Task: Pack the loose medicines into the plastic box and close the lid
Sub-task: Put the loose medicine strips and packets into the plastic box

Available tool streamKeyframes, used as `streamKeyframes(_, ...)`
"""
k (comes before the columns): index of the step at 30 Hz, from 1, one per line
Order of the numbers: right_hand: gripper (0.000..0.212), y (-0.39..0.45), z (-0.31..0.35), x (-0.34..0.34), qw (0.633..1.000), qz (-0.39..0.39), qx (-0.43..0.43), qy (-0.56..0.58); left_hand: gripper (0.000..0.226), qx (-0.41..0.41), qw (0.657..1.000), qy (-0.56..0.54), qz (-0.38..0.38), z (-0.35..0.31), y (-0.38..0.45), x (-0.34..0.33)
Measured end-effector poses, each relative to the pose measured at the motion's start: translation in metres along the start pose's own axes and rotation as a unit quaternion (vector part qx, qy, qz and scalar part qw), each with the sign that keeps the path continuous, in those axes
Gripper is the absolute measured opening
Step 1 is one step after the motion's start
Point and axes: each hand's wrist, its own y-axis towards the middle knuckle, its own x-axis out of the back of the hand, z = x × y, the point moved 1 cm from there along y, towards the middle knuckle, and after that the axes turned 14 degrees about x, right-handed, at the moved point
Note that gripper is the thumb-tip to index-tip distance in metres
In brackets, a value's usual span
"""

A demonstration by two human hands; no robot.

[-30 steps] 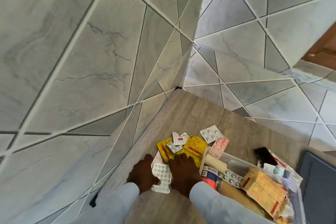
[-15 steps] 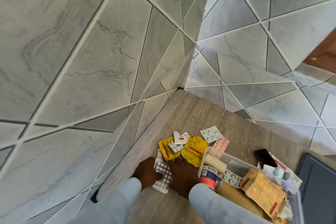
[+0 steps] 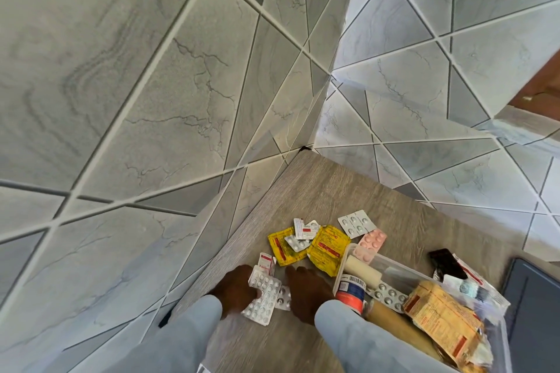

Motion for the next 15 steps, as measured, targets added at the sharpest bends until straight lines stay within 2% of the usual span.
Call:
streamKeyframes(3,0.063,0.004,-0.002,0.002,0.999,0.032,-0.010,0.013,0.027,0.005,1.000,0.000,-0.002,0.007,-0.002,0.003)
streamKeyframes(8,0.055,0.007,-0.004,0.009,0.998,0.041,-0.014,0.035,0.039,0.007,1.000,-0.005,0.000,0.012,-0.009,0.014)
streamKeyframes(10,0.050,0.007,-0.004,0.013,0.998,0.020,-0.014,0.050,0.042,0.006,1.000,-0.023,0.006,0.014,-0.010,0.020)
streamKeyframes(13,0.037,0.005,-0.007,0.023,0.989,-0.027,-0.007,0.145,0.039,0.000,0.998,-0.068,0.013,0.010,-0.017,0.028)
streamKeyframes(15,0.016,-0.002,-0.009,0.035,0.979,-0.065,0.005,0.191,0.033,-0.017,0.994,-0.105,0.022,0.002,-0.023,0.034)
